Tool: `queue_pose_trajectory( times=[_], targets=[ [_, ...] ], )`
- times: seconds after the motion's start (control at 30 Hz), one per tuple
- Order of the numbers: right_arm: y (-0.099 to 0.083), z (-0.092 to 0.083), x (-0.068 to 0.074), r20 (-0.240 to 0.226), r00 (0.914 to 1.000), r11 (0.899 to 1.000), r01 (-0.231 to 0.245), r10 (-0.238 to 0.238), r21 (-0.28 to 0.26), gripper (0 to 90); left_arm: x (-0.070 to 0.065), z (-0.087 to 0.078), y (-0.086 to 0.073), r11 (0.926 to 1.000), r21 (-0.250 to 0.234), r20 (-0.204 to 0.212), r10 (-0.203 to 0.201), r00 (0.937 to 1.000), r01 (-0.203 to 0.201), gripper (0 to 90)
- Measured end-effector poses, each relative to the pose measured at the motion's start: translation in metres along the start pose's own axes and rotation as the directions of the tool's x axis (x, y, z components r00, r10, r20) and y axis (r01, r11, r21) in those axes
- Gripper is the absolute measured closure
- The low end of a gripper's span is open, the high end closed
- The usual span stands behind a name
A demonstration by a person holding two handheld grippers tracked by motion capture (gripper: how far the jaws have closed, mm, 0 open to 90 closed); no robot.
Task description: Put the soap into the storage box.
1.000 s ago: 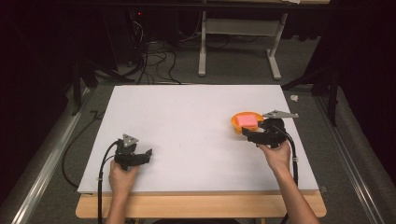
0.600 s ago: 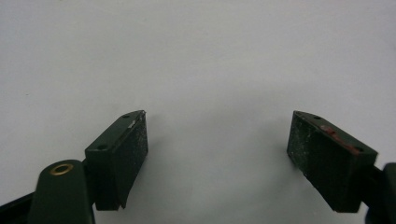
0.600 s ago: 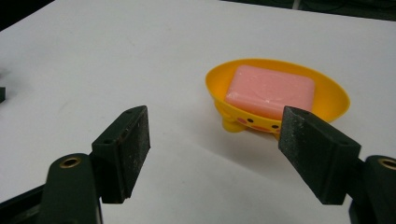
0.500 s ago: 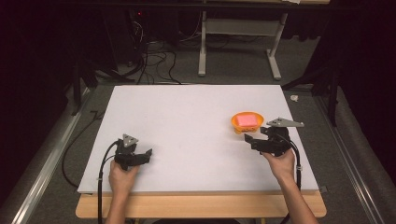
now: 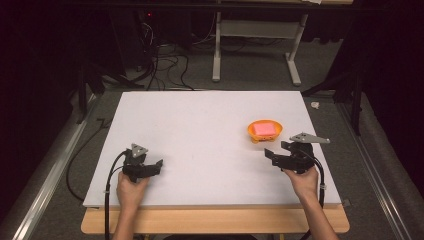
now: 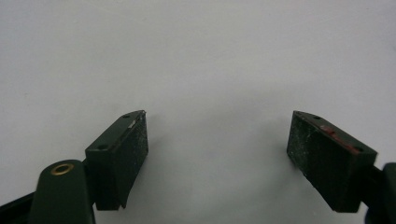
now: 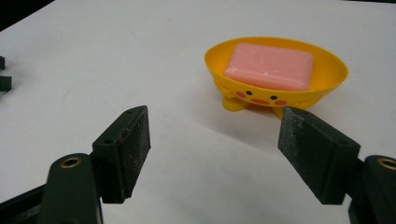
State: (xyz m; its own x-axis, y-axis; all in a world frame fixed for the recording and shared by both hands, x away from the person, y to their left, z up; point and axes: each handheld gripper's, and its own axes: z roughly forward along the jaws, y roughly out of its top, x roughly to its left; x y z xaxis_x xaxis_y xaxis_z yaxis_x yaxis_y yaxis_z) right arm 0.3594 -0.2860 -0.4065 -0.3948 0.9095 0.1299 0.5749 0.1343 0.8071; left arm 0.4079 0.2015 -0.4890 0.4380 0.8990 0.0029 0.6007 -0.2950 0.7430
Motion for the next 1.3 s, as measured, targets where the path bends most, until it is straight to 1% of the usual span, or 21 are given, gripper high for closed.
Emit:
queue_pose_trajectory(
  times=[0.03, 0.1, 0.23, 0.33, 0.43, 0.67, 0.77, 0.9, 1.2, 1.23, 1.3],
  targets=[
    [-0.003, 0.000, 0.000, -0.002, 0.9999, 1.000, -0.011, 0.011, 0.004, 25.8, 0.000, 0.000, 0.000, 1.0000, 0.000, 0.000, 0.000, 1.0000, 0.000, 21.0],
    [-0.004, 0.001, -0.001, -0.003, 1.0000, 1.000, -0.009, 0.009, 0.003, 25.8, 0.000, 0.000, 0.000, 1.0000, 0.000, 0.000, 0.000, 1.0000, 0.000, 21.0],
    [-0.012, 0.001, -0.004, -0.006, 0.9996, 1.000, -0.029, 0.029, 0.007, 25.8, 0.000, 0.000, 0.000, 1.0000, 0.000, 0.000, 0.000, 1.0000, 0.000, 21.0],
    [-0.014, 0.001, -0.005, -0.003, 0.9996, 1.000, -0.029, 0.029, 0.007, 25.9, 0.000, 0.000, 0.000, 1.0000, 0.000, 0.000, 0.000, 1.0000, 0.000, 21.0],
    [-0.019, 0.001, -0.007, 0.000, 0.9992, 0.999, -0.041, 0.041, 0.012, 25.9, 0.000, 0.000, 0.000, 1.0000, 0.000, -0.001, 0.000, 1.0000, 0.000, 21.0],
    [-0.026, 0.003, -0.010, 0.005, 0.9986, 0.998, -0.054, 0.053, 0.021, 26.3, 0.000, 0.000, 0.000, 1.0000, 0.000, -0.001, 0.001, 1.0000, -0.001, 21.0],
    [-0.028, 0.004, -0.010, 0.018, 0.9987, 0.999, -0.048, 0.047, 0.026, 26.4, 0.000, 0.000, 0.000, 1.0000, 0.000, -0.001, 0.002, 1.0000, -0.002, 20.9],
    [-0.032, 0.006, -0.013, 0.032, 0.9980, 0.998, -0.056, 0.055, 0.035, 26.3, 0.000, 0.000, 0.000, 1.0000, 0.002, -0.001, 0.004, 1.0000, -0.004, 20.9],
    [-0.038, 0.012, -0.019, 0.050, 0.9970, 0.997, -0.061, 0.059, 0.042, 26.5, -0.001, 0.000, 0.000, 1.0000, 0.000, -0.005, 0.003, 1.0000, -0.003, 20.6],
    [-0.040, 0.013, -0.020, 0.057, 0.9958, 0.996, -0.073, 0.071, 0.045, 26.6, -0.001, 0.000, 0.000, 1.0000, 0.000, -0.005, 0.004, 1.0000, -0.004, 20.5],
    [-0.041, 0.014, -0.022, 0.062, 0.9961, 0.997, -0.066, 0.063, 0.045, 26.6, -0.001, 0.000, 0.000, 1.0000, 0.000, -0.005, 0.004, 1.0000, -0.004, 20.5]
  ],
)
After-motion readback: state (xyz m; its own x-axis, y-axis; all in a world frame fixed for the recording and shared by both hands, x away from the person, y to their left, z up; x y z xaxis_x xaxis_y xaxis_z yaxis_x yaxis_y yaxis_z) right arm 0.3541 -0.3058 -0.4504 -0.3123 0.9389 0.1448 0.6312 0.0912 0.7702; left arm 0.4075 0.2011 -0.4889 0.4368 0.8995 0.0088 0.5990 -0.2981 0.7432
